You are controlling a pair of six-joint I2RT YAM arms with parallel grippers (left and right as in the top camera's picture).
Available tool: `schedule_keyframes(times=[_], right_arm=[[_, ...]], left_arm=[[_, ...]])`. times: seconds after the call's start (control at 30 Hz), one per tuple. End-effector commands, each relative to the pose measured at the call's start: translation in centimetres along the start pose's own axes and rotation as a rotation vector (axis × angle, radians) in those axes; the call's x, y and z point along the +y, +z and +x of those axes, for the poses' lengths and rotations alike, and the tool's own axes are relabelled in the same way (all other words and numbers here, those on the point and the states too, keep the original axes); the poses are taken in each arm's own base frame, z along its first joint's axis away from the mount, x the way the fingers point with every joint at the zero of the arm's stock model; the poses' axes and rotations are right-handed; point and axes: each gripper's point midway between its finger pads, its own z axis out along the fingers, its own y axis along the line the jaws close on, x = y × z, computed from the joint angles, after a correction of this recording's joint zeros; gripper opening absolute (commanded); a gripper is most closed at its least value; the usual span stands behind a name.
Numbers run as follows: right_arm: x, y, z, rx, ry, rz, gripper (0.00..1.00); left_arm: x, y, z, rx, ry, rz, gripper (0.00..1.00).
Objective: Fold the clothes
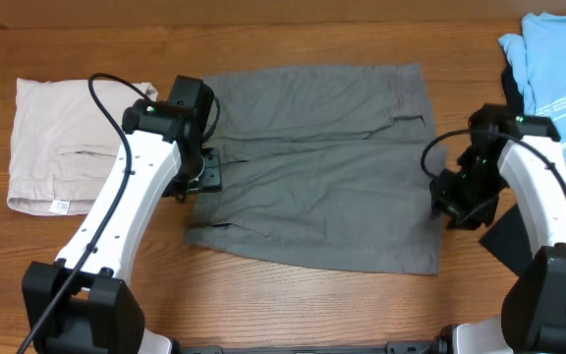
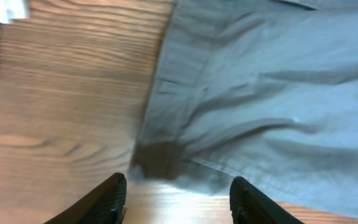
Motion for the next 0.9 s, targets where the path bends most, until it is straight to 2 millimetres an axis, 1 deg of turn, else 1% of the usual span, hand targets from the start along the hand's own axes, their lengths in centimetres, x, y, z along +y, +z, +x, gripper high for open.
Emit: schedule_keyframes(times=[0.0, 0.07, 0.2, 0.27, 0.33, 0.43, 0.6, 0.8, 0.87], right_arm=[[-0.5, 1.6, 0.3, 0.000, 0.009, 0.005, 0.37], [-0.6, 2.5, 0.0, -0.012, 0.022, 0.000, 0.38], [-0.7, 4.2, -0.4, -0.031, 0.034, -0.007, 0.41], [-0.7, 5.1, -0.4, -0.034, 0.051, -0.014, 0.45], [-0.4, 5.5, -0.5, -0.035, 0.057, -0.038, 0.46], [-0.7, 5.9, -0.9, -0.058, 0.065, -0.024, 0.50], [-1.1, 6.2, -0.7, -0.057, 0.083, -0.002, 0.50], [-1.4, 7.6, -0.7, -0.065, 0.104, -0.008, 0.49], [-1.3, 7.8, -0.7, -0.066, 0.103, -0.012, 0.44]], left_arm=[[-0.5, 1.6, 1.5, 0.059, 0.001, 0.044, 0.56], [-0.4, 2.1, 1.6, 0.061, 0.001, 0.042, 0.56], [-0.5, 2.1, 1.5, 0.055, 0.001, 0.045, 0.56], [-0.5, 2.1, 1.5, 0.055, 0.005, 0.045, 0.56], [-0.5, 2.1, 1.5, 0.055, 0.016, 0.045, 0.57], [-0.4, 2.1, 1.5, 0.054, 0.023, 0.043, 0.57], [-0.3, 2.1, 1.5, 0.055, 0.024, 0.038, 0.57], [-0.4, 2.1, 1.2, 0.042, 0.023, 0.042, 0.59], [-0.5, 2.1, 1.2, 0.042, 0.023, 0.043, 0.59]])
